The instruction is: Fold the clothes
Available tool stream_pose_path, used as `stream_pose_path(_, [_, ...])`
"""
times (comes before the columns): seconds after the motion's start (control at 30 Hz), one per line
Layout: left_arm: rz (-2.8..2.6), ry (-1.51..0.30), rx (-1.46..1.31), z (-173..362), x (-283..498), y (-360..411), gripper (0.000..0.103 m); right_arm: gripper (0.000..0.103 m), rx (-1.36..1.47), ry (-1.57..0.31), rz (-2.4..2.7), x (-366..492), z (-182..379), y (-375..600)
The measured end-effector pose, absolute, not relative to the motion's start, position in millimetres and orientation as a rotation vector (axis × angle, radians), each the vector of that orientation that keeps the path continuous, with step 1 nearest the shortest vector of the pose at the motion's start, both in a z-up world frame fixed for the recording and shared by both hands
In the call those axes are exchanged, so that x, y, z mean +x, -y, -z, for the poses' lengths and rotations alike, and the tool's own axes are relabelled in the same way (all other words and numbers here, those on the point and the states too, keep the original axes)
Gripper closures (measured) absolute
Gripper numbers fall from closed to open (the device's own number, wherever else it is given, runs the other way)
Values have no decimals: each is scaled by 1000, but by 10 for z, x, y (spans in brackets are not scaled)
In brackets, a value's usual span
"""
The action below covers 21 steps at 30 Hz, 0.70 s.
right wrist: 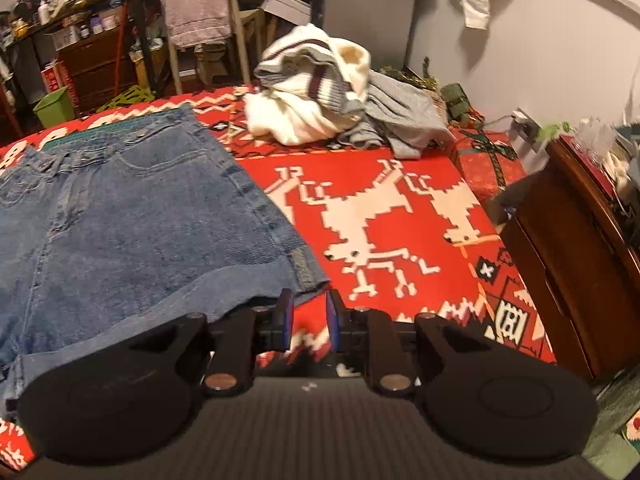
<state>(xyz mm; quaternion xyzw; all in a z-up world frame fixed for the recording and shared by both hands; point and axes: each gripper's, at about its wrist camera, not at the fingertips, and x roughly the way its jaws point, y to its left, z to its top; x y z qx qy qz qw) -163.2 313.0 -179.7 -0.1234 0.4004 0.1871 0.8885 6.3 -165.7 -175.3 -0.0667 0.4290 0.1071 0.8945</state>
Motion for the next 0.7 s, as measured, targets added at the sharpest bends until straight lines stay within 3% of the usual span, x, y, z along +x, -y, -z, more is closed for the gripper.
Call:
stream_pose_path(0.33, [-402,-876,-305,1973,-1459,-3366,97,84,-191,-853,-384,-147,1587,1127])
stream_pose_path(0.7, [-377,-872,-396,2007,-1511,-3475,92,84,-392,-813,-913,-821,1486,-271])
